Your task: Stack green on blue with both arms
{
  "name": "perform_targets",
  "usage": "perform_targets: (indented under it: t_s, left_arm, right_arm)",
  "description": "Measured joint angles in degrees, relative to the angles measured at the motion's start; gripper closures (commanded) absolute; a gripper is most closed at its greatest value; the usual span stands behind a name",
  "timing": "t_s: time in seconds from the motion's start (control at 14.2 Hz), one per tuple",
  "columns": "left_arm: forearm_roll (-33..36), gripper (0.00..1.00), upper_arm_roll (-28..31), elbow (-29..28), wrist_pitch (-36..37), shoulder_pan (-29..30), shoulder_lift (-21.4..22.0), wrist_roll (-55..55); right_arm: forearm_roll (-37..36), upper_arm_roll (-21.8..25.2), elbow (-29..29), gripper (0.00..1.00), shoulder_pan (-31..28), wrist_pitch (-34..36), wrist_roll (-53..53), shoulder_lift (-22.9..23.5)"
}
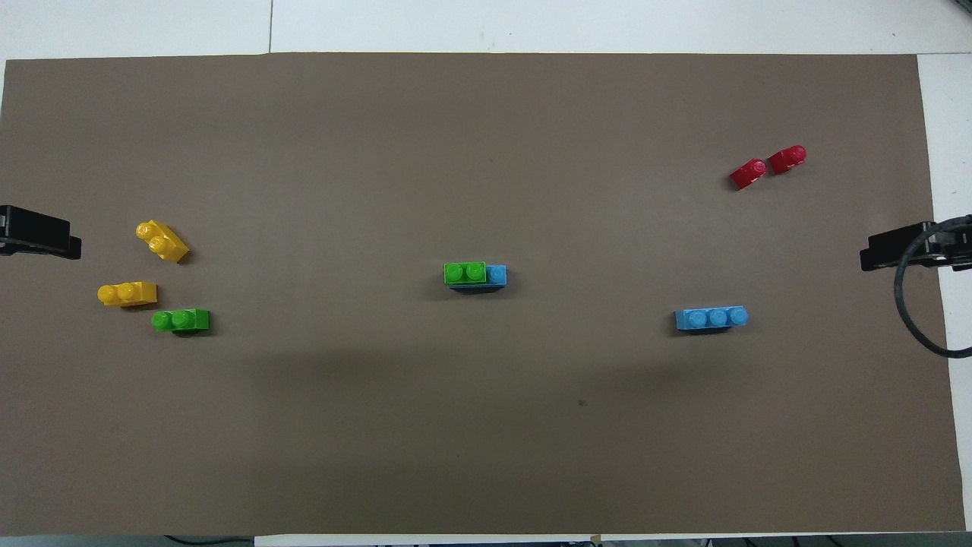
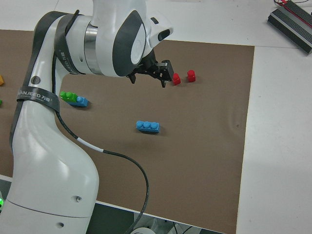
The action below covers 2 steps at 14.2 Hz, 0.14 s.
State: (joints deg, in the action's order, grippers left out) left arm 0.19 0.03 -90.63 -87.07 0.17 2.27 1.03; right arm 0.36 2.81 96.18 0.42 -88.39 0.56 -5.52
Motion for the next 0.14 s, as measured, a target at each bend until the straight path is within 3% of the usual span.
perform_targets:
  t_s: [0.14]
  left_arm:
    - [0.0,0.0,0.0,0.0,0.0,0.0,0.0,0.0]
  right_arm:
    - [0.0,0.0,0.1,0.0,0.0,0.0,0.0,0.0]
